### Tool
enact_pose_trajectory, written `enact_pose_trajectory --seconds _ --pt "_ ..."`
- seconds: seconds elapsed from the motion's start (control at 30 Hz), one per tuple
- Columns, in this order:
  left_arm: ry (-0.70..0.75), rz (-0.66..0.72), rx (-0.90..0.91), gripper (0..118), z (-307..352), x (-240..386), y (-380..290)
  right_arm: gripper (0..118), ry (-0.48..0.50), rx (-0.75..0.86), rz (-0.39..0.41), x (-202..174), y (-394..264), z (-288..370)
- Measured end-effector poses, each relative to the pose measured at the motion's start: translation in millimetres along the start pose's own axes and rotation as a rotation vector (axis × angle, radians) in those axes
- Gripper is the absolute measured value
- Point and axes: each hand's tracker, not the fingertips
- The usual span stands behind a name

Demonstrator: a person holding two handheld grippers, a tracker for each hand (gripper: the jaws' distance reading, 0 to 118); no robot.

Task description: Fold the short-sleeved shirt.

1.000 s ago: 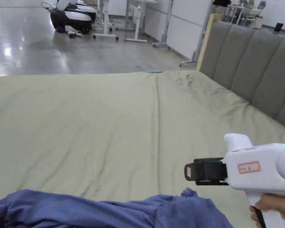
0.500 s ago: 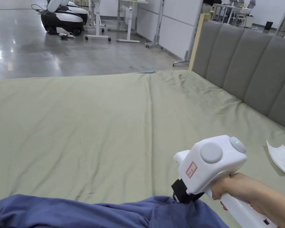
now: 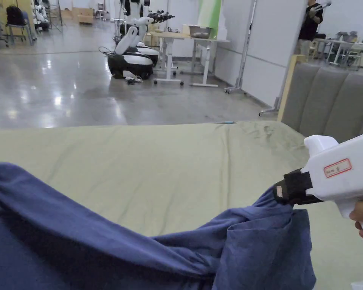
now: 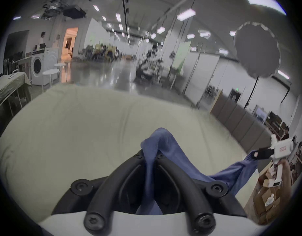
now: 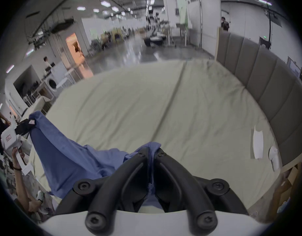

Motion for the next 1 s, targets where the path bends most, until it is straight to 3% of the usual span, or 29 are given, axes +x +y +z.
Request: enact_pose_trajectory --seconds 0.13,0.27,0.6,1.0 --pt "-0.002 -0.048 0.124 8 39.0 12.0 53.2 6 0.006 0.122 0.063 -19.9 29.3 30.2" --pt "0.023 -0.09 0.215 8 55.4 20.9 100.5 6 0.0 0.204 0.067 -34.5 62.0 42.4" --pt "0.185 -0.222 0.33 8 33.7 51.2 214.3 6 -0.076 0.409 -0.057 -50.9 206.6 33.7" --pt "0.24 -0.214 0.4 8 -25.9 50.4 253.9 6 -0.083 0.539 -0.068 -56.8 280.8 5.8"
